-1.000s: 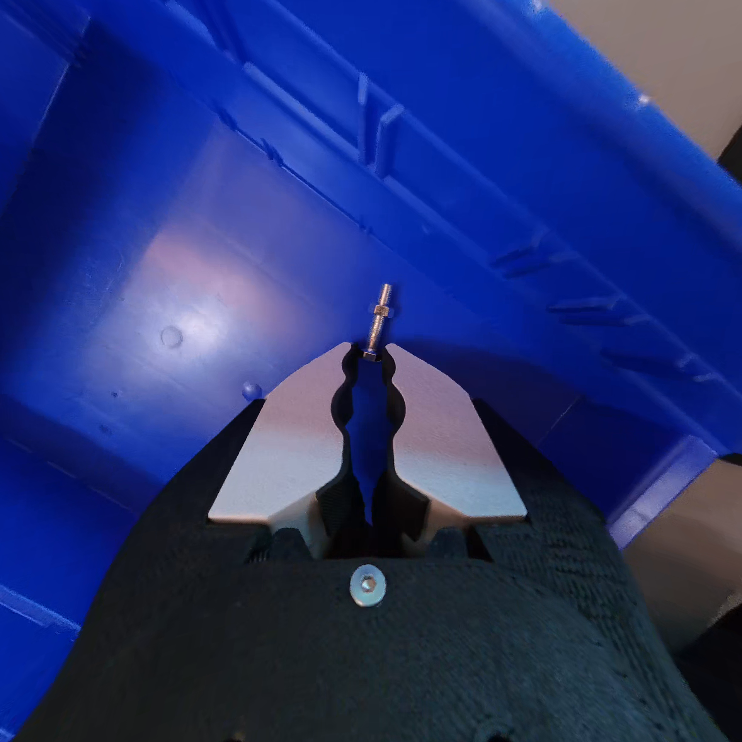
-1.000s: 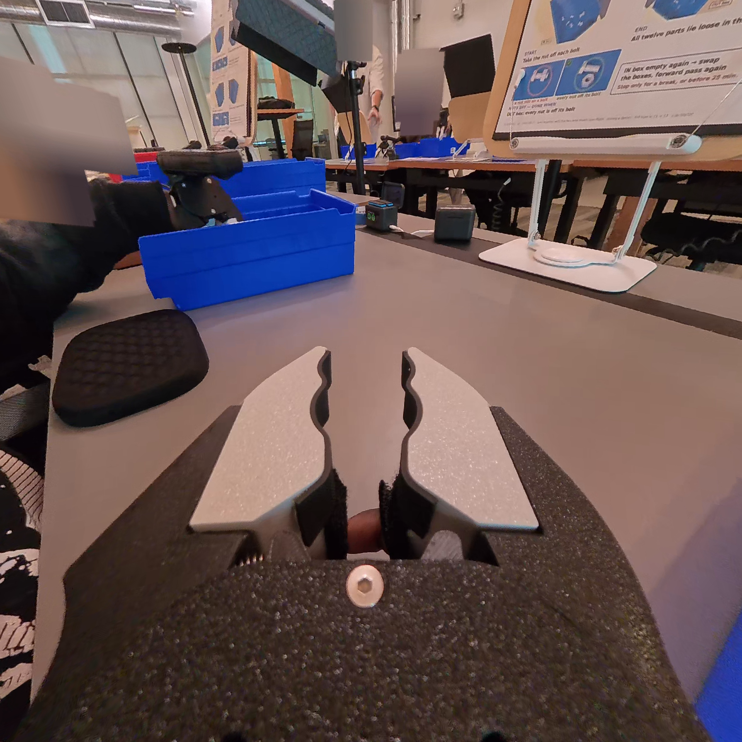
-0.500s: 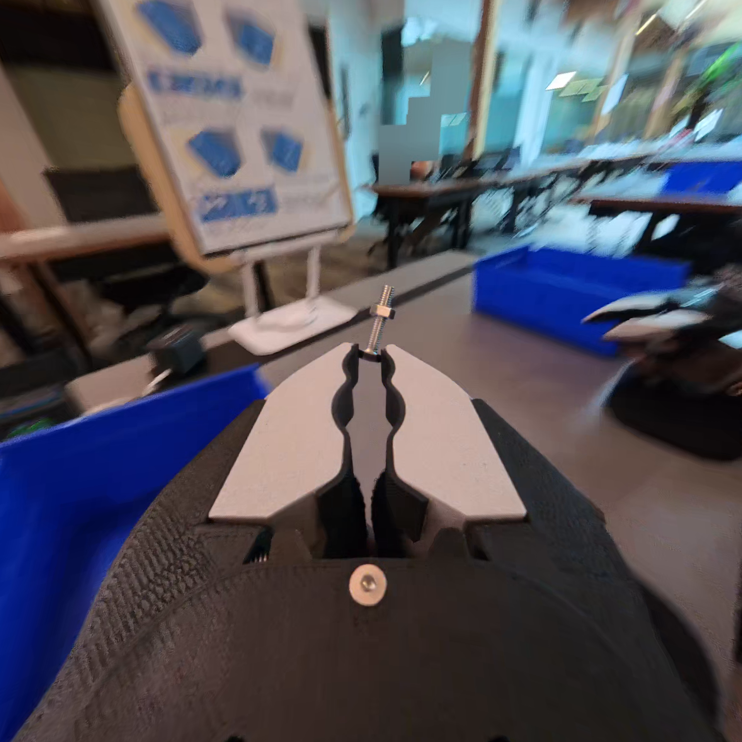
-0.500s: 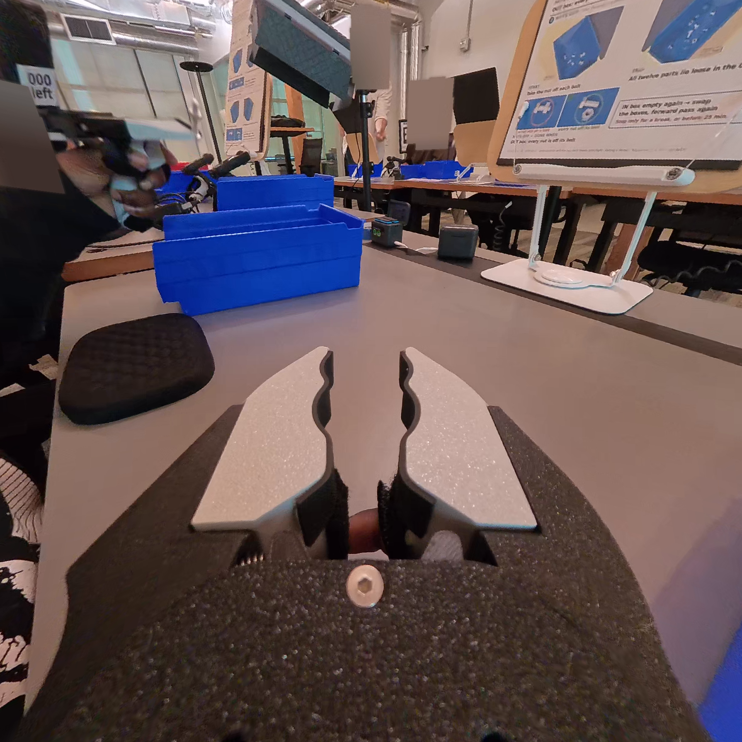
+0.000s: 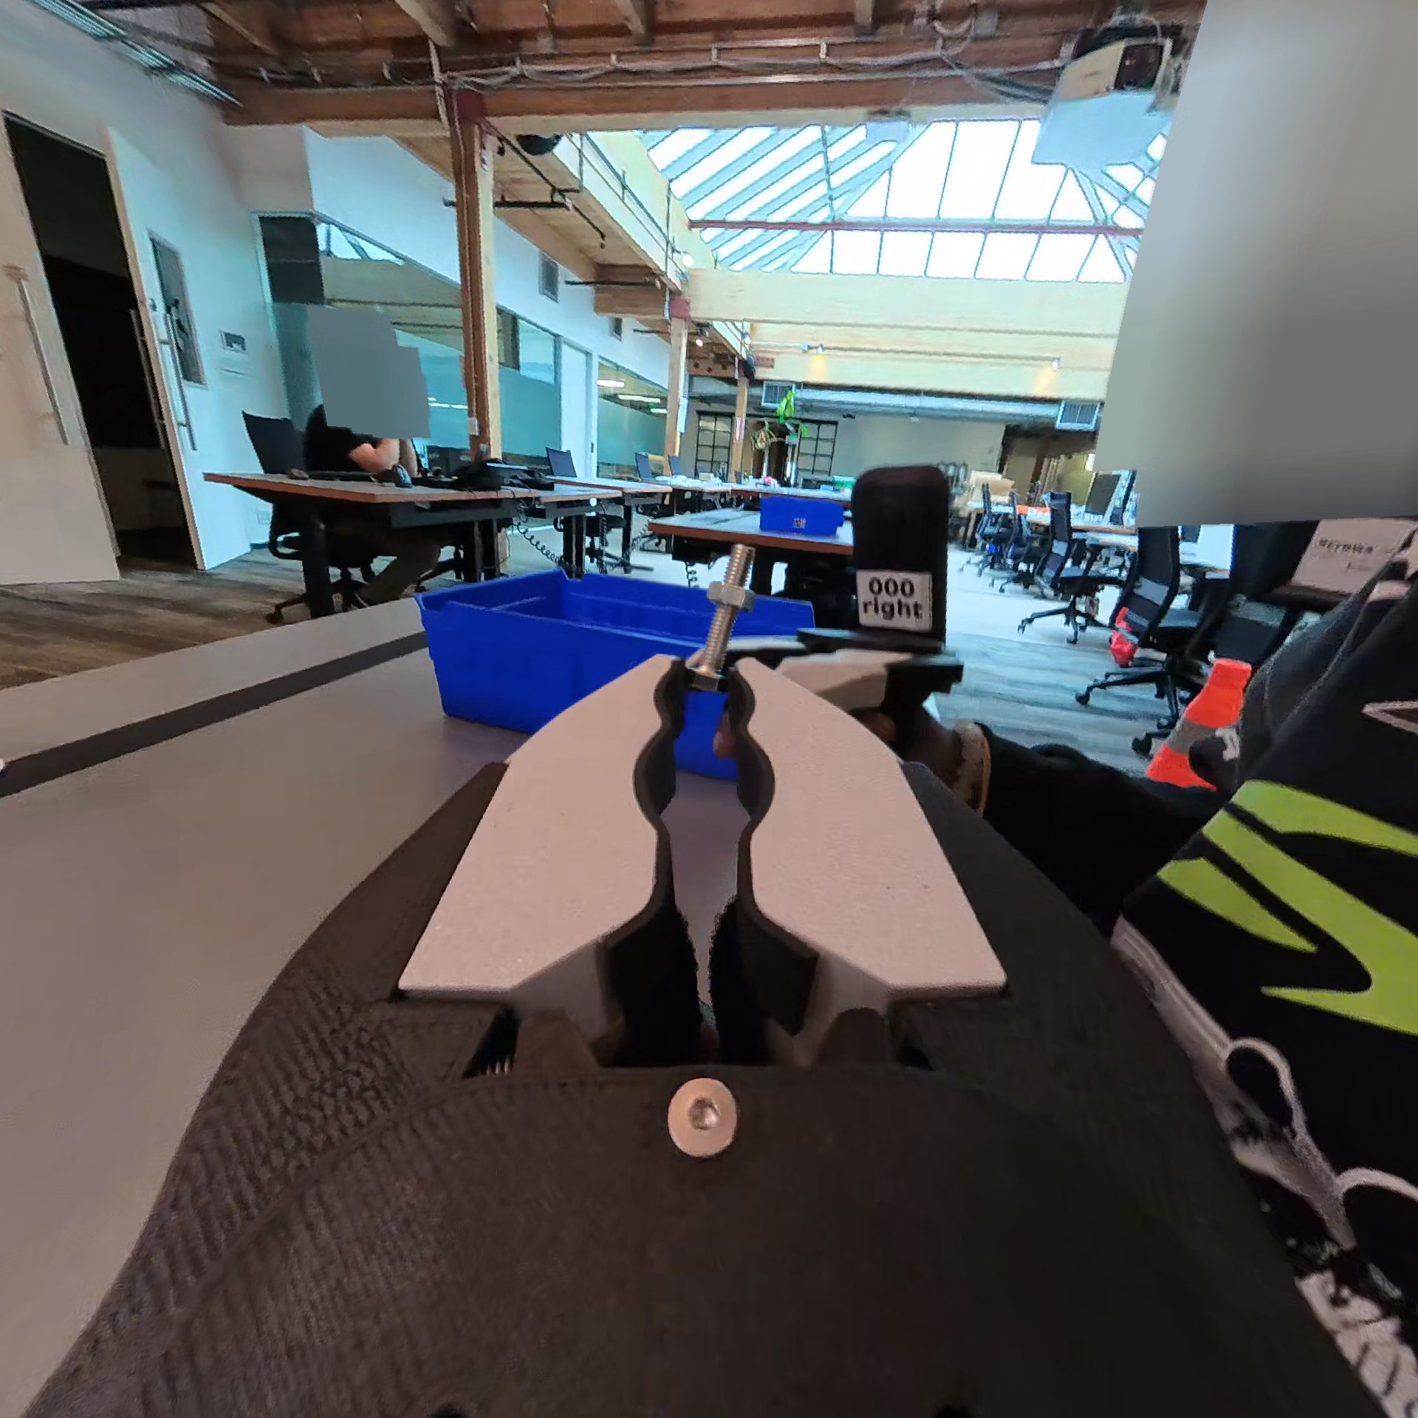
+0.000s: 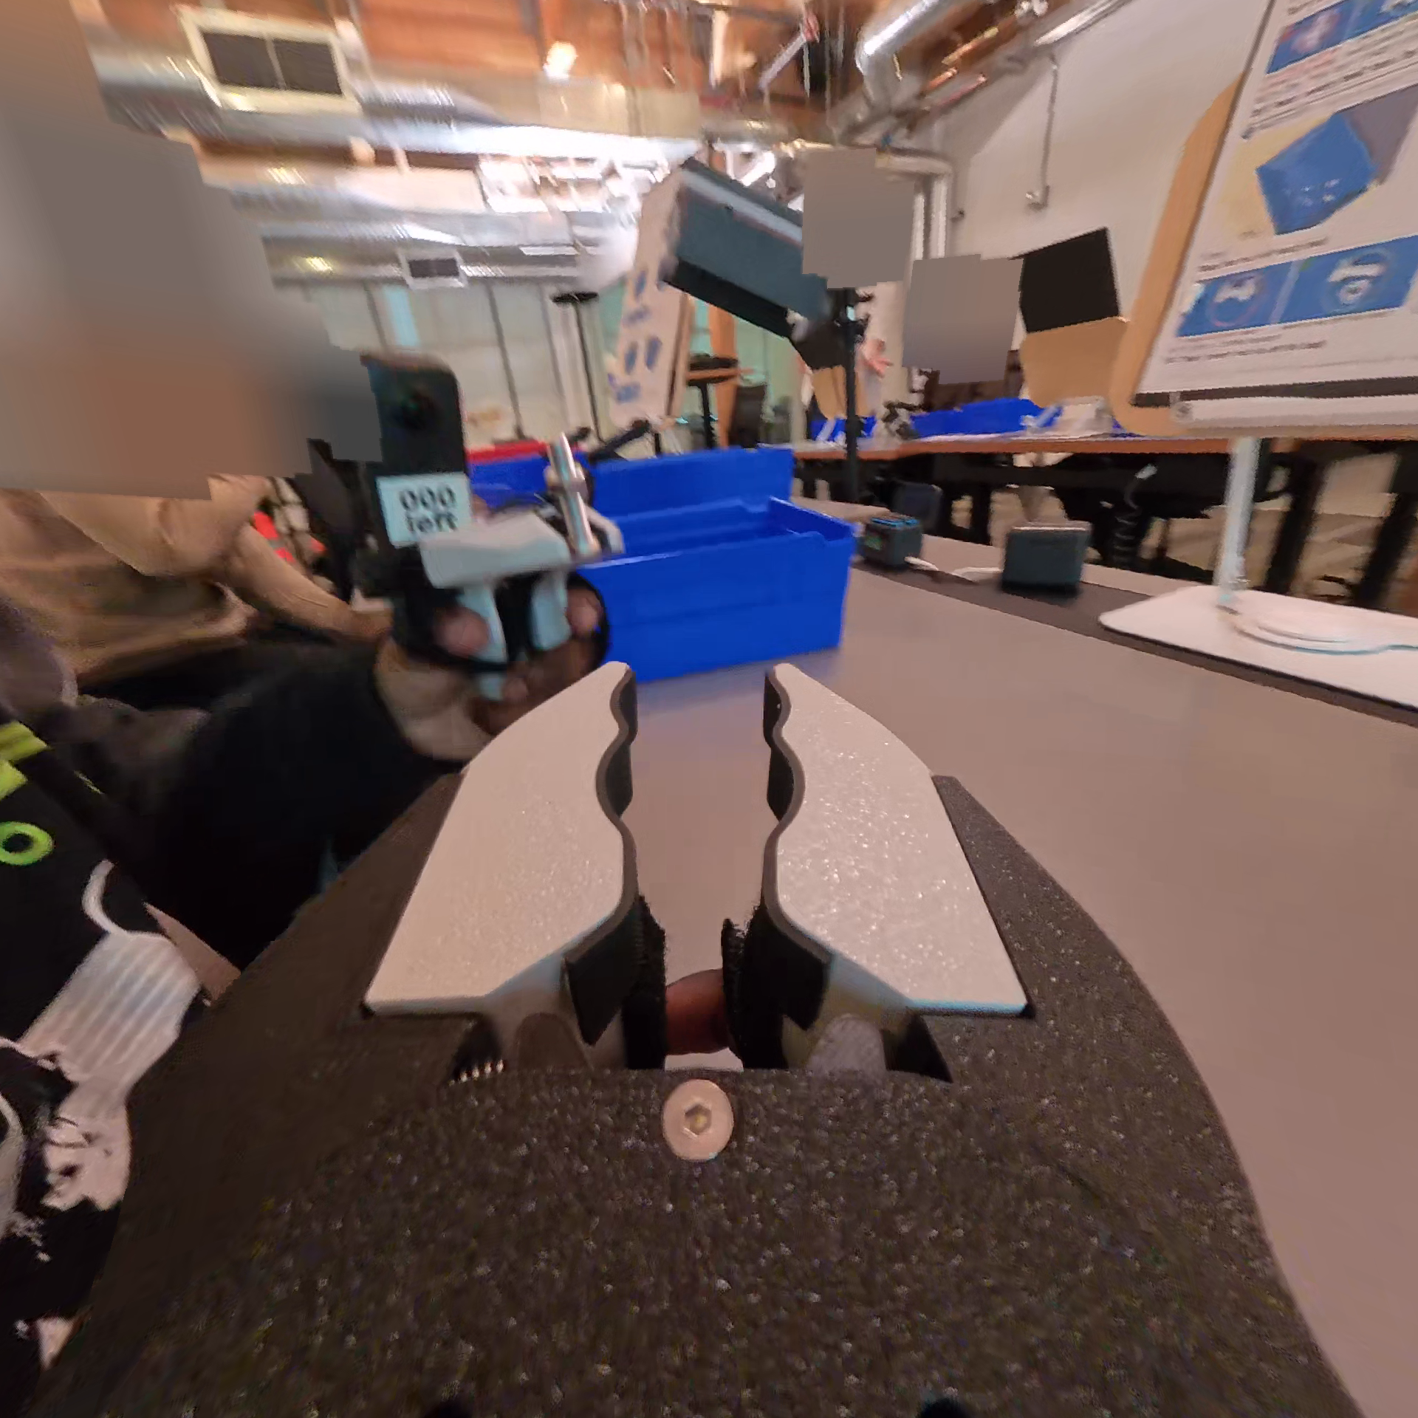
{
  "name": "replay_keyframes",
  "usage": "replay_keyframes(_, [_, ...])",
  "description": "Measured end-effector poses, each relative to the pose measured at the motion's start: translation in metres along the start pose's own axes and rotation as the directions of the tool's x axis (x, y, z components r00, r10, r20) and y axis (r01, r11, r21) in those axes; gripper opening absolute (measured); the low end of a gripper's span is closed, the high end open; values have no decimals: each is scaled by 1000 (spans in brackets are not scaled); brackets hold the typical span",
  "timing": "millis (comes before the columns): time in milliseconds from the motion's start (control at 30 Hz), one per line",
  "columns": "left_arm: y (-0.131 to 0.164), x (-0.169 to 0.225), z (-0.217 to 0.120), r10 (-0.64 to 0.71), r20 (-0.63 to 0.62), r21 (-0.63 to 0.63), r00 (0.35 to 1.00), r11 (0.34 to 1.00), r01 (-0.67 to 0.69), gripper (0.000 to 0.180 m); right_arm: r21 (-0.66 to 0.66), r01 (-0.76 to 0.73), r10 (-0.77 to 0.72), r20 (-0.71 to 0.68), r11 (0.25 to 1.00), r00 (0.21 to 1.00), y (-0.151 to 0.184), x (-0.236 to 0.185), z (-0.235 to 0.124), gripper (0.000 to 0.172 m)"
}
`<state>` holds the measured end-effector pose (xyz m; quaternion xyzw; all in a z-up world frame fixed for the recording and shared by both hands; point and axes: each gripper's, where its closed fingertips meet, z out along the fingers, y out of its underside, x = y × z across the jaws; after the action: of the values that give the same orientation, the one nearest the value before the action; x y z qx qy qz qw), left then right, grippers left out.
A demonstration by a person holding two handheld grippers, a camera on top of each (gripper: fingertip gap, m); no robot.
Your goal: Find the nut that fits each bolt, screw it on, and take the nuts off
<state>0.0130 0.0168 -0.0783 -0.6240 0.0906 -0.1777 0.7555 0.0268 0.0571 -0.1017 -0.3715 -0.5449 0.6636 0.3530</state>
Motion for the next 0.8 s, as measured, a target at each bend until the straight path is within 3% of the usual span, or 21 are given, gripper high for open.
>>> replay_keyframes(267, [28, 3, -2, 62, -14, -75, 998, 995, -63, 10, 1, -151, 150, 112, 989, 982, 4, -17, 32, 37])
replay_keyframes(467, [35, 0, -2, 53, 0, -111, 999, 992, -52, 10, 17, -120, 115, 187, 993, 976, 3, -32, 34, 28])
replay_keyframes(567, [39, 3, 0, 69, -16, -136, 998, 988, -70, 11, 6, -50, 48, 173, 999, 984, 7, -35, 37, 12])
replay_keyframes(800, [50, 3, 2, 39, -16, -183, 999, 982, -41, 14, -26, 4, 0, 166, 1000, 986, 14, -35, 36, 10])
